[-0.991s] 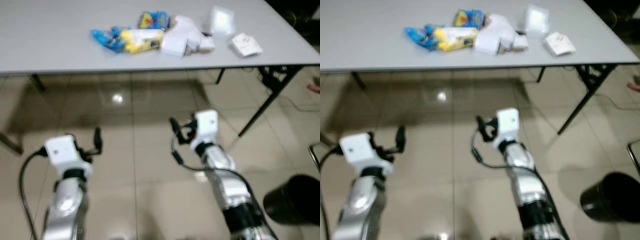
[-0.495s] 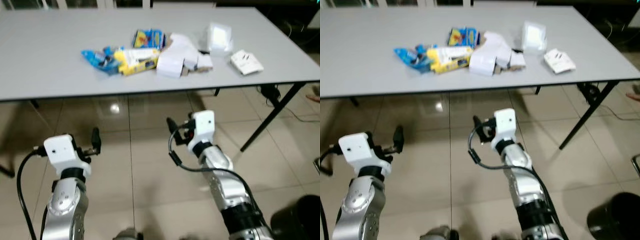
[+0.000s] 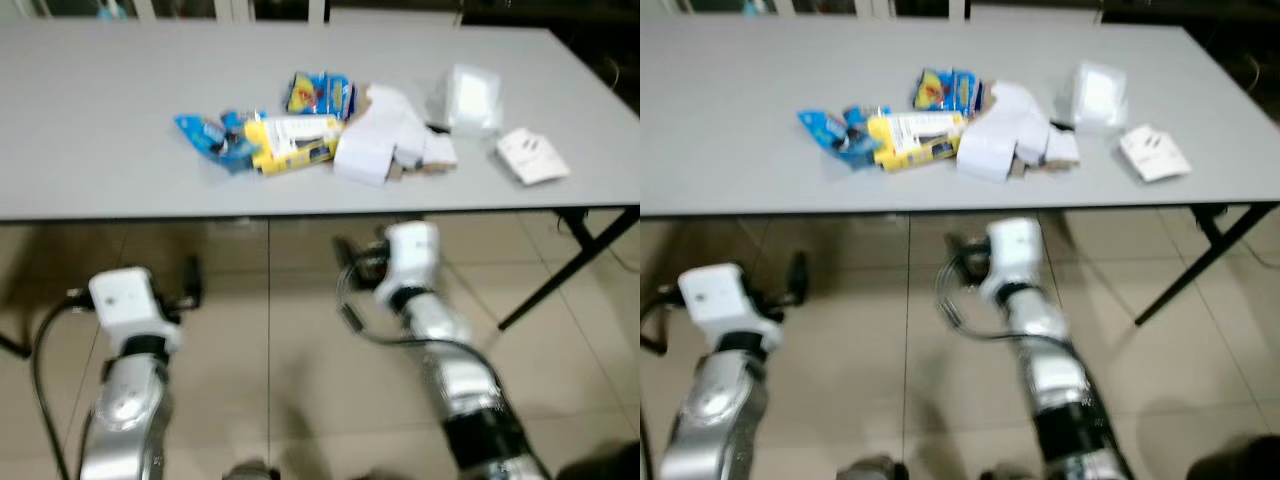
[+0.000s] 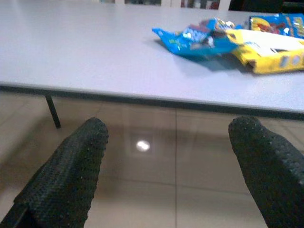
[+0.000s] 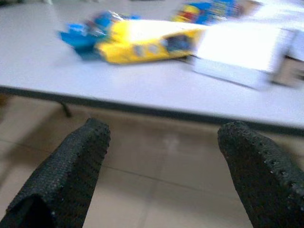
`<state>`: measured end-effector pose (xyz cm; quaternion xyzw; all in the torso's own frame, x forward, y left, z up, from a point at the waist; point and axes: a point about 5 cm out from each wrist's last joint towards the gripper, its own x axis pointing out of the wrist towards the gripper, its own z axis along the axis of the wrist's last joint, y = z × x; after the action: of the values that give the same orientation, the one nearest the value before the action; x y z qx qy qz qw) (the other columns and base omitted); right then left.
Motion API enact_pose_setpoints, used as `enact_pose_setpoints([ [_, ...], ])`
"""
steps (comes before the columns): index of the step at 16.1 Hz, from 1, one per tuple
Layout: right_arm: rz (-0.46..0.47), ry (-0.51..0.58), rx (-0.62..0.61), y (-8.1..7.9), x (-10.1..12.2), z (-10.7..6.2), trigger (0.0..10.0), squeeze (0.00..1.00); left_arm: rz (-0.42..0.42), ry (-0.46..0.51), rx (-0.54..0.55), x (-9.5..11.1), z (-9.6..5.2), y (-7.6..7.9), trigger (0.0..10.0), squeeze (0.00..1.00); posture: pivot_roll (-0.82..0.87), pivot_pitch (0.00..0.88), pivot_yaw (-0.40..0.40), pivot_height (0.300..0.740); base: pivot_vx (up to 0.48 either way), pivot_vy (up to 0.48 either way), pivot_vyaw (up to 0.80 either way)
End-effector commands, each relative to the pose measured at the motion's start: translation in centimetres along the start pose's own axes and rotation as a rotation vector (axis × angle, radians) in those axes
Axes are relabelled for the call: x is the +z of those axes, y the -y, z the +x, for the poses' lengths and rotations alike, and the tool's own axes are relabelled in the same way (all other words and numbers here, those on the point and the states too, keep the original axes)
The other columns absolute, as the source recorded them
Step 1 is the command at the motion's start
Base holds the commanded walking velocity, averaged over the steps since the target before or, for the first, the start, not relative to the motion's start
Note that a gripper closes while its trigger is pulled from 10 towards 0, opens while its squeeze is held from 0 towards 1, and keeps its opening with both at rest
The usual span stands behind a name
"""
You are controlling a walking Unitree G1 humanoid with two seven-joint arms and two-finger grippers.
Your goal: Picking trash to rubbish bin
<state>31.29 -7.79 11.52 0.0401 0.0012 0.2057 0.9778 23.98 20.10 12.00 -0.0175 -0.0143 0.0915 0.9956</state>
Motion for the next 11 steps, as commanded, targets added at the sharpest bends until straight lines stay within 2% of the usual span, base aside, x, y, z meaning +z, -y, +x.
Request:
enact_pose_setpoints([
  [1, -0.007, 0.044, -0.021, 1.02, 1.03, -0.34, 10.0, 0.00, -0.003, 0.013, -0.014, 0.28, -0.09, 0.67, 10.0, 0.00, 0.05, 0.148, -0.023, 0.740, 0.458, 0.000, 0.00],
  [3, 0.001, 0.064, -0.014, 0.82, 1.70, -0.11, 10.0, 0.00, 0.010, 0.028, -0.016, 0.63, -0.05, 0.74, 10.0, 0.00, 0.05, 0.148, -0.023, 0.740, 0.458, 0.000, 0.00],
  [11, 0.002, 0.061, -0.010, 0.78, 1.73, -0.07, 10.0, 0.00, 0.003, 0.040, -0.018, 0.83, 0.13, 0.91, 10.0, 0.00, 0.05, 0.141, -0.025, 0.740, 0.457, 0.000, 0.00],
])
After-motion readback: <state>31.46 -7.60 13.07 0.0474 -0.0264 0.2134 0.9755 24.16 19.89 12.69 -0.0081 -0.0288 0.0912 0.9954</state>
